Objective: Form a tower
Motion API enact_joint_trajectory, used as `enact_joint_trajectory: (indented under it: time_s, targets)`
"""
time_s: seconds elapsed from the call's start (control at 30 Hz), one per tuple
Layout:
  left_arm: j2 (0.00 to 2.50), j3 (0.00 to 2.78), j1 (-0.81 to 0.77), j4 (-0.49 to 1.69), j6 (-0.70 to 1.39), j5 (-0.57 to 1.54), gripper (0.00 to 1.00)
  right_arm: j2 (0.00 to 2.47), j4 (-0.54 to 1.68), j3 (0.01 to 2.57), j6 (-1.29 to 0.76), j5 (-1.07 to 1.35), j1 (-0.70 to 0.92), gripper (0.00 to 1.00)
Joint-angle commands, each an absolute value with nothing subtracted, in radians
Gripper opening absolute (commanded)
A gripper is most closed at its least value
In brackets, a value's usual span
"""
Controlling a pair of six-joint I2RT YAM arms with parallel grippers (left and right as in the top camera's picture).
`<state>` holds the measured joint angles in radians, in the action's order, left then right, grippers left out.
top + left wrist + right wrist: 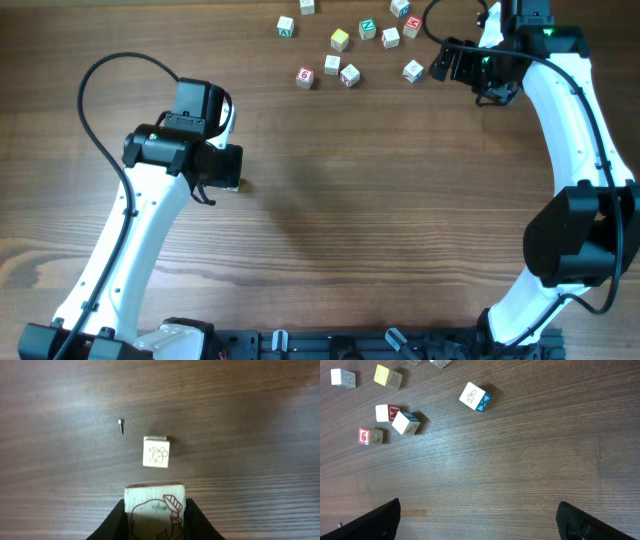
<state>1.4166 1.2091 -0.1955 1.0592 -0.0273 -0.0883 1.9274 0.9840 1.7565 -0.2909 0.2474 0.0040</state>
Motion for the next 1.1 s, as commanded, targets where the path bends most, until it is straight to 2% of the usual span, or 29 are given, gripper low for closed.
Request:
enact_joint_trajectory:
  time_s: [0.0,0.37,0.57,0.7,1.07]
  targets:
    - [1.443,1.195,-0.198,1.053,-0.155,-0.095,0.04,1.942,0.981,1.758,-0.294,0.262,0.008,1.0]
    - [1.589,1.194,-0.166,0.999,-0.15,-0.006,0.04,1.942,0.986,1.758,-0.29,0.258,0.008,1.0]
    - [1.591,1.177,-0.09,1.009,-0.15,0.064,0.04,1.942,0.988,1.758,-0.289,0.231,0.008,1.0]
    - [1.592,1.137,-0.089,0.97,-0.15,0.068,0.09,1.942,0.988,1.758,-0.29,0.232,0.008,1.0]
    - [1.592,1.065,-0.089,0.882,-0.15,0.093,0.08,1.942,0.988,1.758,-0.289,0.227,0.008,1.0]
